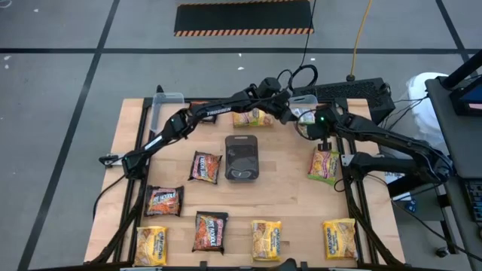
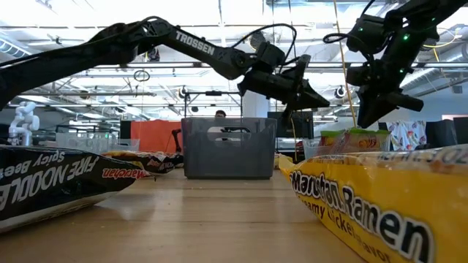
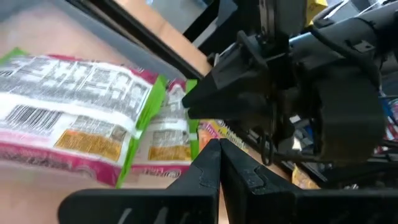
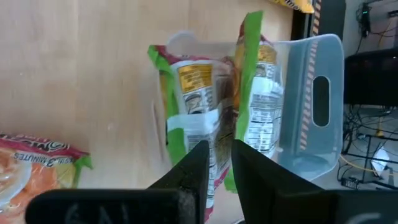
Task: Sort Maruchan noodles
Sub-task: Adjust the green noodle pack
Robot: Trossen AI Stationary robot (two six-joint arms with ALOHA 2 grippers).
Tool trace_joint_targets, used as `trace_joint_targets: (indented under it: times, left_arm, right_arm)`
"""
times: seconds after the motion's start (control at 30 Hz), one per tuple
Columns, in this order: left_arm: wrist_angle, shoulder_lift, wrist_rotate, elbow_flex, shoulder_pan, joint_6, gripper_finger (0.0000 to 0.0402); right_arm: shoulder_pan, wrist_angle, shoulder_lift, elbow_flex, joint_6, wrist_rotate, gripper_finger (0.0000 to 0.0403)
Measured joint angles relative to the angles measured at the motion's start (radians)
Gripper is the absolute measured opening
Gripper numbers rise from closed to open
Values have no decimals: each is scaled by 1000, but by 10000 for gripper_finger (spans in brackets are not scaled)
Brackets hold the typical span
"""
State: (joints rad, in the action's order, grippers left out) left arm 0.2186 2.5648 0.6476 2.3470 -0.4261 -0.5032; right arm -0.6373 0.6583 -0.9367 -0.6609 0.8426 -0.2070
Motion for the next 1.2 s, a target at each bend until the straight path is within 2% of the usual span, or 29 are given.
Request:
trace_joint_targets:
  times: [0.17, 0.43, 0.73, 1.2]
  left_arm:
    - [22, -27, 3, 0, -7, 40, 5]
    - [41, -44, 6, 0, -20, 57, 5]
    - [47, -43, 6, 0, -18, 56, 5]
    - [46, -43, 6, 0, -18, 57, 5]
  right_arm:
    - [2, 44, -6, -6, 3, -1, 63]
    - [2, 145, -1, -108, -19, 1, 63]
    - [1, 298, -2, -113, -45, 2, 63]
    - [-33, 301, -2, -113, -41, 29, 63]
